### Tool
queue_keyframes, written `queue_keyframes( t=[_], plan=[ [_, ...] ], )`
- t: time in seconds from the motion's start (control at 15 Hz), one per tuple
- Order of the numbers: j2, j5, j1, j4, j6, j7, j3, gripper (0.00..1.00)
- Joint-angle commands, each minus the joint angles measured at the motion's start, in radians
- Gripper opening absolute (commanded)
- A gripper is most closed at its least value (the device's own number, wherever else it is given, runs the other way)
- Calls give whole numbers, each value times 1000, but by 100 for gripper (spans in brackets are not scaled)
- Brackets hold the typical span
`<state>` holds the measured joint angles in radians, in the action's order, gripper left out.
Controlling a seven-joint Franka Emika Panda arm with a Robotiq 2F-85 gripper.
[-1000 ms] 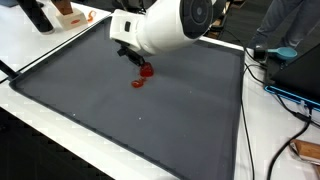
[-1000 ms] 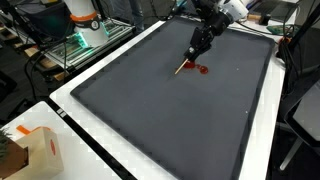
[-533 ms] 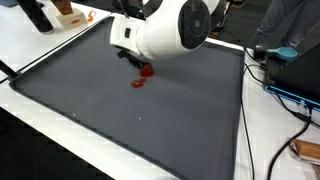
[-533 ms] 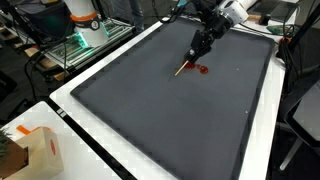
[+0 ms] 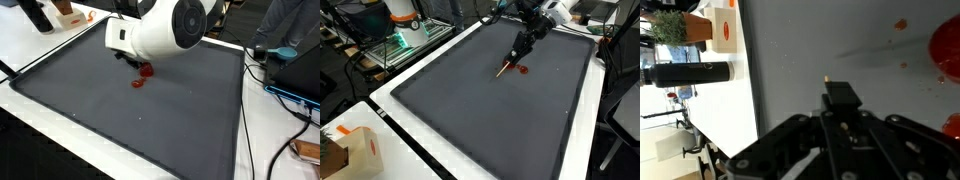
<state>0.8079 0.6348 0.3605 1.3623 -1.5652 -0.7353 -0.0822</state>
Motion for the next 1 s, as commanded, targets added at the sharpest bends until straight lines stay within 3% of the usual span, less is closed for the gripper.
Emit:
queue_keyframes(
  t=[0.0,0.47,0.93],
  plan=[
    [-15,3,-31,5,-27,70,18,3],
    [-89,-67,-108,54,-162,246,40,3],
    [-180,-243,-191,109,-262,460,61,3]
  ],
)
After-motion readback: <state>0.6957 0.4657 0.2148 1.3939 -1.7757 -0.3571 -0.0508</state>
